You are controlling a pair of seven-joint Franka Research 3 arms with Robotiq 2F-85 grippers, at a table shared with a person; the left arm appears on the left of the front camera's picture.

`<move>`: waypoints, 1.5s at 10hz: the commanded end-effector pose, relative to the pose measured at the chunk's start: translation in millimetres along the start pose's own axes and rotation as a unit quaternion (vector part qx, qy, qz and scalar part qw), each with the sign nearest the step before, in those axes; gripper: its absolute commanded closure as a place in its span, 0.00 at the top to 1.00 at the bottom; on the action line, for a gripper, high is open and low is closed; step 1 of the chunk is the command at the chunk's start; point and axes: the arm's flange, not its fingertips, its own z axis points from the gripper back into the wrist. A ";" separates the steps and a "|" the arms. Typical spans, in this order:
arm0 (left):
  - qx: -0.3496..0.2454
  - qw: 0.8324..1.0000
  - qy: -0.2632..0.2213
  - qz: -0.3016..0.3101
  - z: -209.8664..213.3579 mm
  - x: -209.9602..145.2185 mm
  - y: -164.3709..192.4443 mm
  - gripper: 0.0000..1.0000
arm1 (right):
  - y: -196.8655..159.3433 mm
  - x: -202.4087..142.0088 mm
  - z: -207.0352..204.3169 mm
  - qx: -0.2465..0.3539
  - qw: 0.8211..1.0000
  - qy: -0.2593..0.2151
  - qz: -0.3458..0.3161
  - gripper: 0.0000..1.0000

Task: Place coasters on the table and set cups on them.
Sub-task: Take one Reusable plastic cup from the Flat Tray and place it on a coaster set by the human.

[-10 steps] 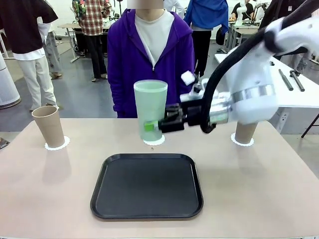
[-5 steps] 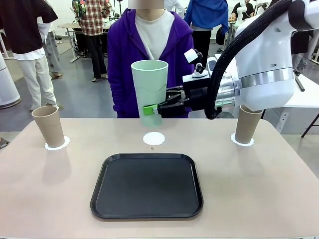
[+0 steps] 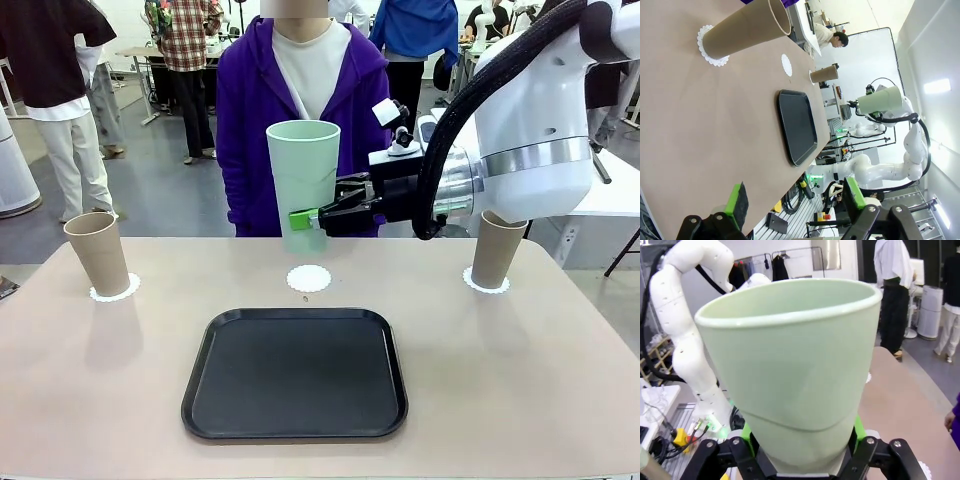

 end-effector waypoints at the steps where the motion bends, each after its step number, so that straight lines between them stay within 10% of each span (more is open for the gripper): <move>1: 0.000 1.000 -0.004 -0.002 1.5 -0.7 -0.8 1.00 | -72.4 -15.2 2.5 -0.001 1.000 -0.028 -0.001 0.82; 7: 0.000 1.000 -0.004 -0.002 1.5 -0.7 -0.8 1.00 | -186.3 -53.1 -57.2 0.015 1.000 -0.015 0.008 0.82; 15: 0.000 1.000 -0.004 -0.002 1.5 -0.7 -0.8 1.00 | -202.1 -63.2 -46.2 -0.010 1.000 -0.008 0.002 0.82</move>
